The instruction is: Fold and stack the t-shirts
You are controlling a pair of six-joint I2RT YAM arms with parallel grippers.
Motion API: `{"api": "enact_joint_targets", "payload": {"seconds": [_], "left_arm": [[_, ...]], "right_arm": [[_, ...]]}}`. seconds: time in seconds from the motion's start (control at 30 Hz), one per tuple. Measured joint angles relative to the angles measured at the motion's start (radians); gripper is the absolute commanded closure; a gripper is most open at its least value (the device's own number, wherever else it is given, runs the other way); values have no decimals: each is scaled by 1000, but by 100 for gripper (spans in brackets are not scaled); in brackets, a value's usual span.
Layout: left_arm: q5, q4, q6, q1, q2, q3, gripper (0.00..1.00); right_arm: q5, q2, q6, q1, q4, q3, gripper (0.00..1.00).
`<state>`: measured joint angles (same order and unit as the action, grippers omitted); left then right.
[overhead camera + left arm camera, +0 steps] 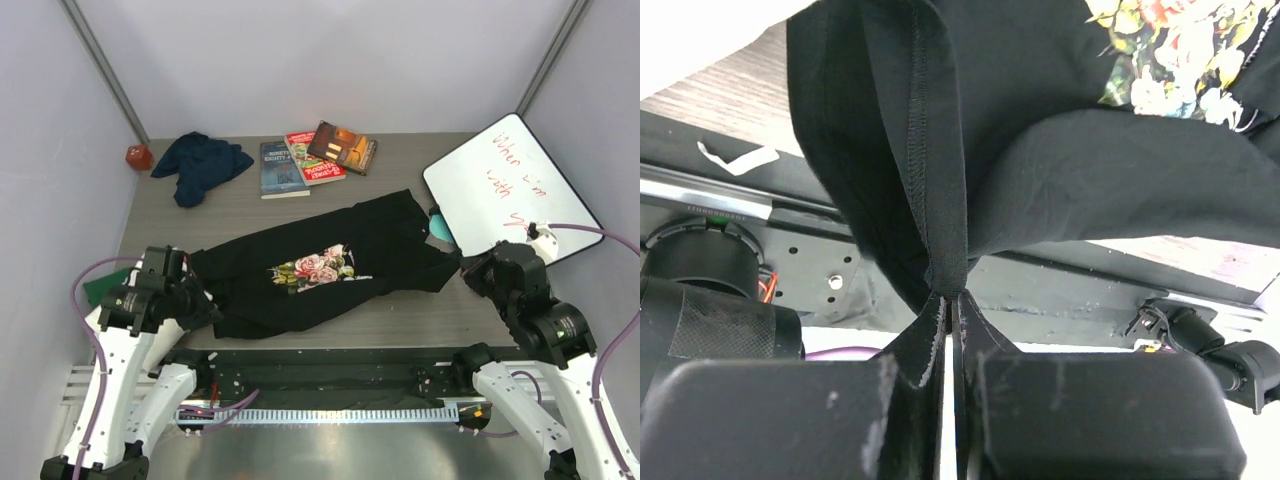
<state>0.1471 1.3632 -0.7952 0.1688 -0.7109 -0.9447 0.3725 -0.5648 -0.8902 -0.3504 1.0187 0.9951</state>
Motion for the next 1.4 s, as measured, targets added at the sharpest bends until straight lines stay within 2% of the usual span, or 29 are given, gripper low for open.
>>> {"api": "enact_joint_targets", "payload": {"seconds": [0.13, 0.23, 0.43, 0.6, 0.8, 1.0, 1.4], "left_arm": [[-18, 4, -2, 0, -14, -23, 100], [-64, 6, -10, 0, -53, -107, 100], [-162, -4, -18, 0, -134, -217, 100], [-182, -4, -32, 0, -251, -219, 100], [-246, -5, -30, 0, -354, -219, 100], [-338, -14, -11, -10, -476, -233, 100], [-394, -114, 44, -54, -740, -236, 100]], "right_arm": [[-8, -23, 1, 0, -2, -12, 99], [-9, -57, 18, 0, -21, -12, 99], [-2, -198, 103, 0, -117, 13, 99], [-62, -393, 182, 0, -240, 63, 99], [-71, -512, 258, 5, -305, 80, 99], [-79, -647, 336, 46, -361, 178, 99], [-193, -925, 404, 93, -430, 335, 99]]}}
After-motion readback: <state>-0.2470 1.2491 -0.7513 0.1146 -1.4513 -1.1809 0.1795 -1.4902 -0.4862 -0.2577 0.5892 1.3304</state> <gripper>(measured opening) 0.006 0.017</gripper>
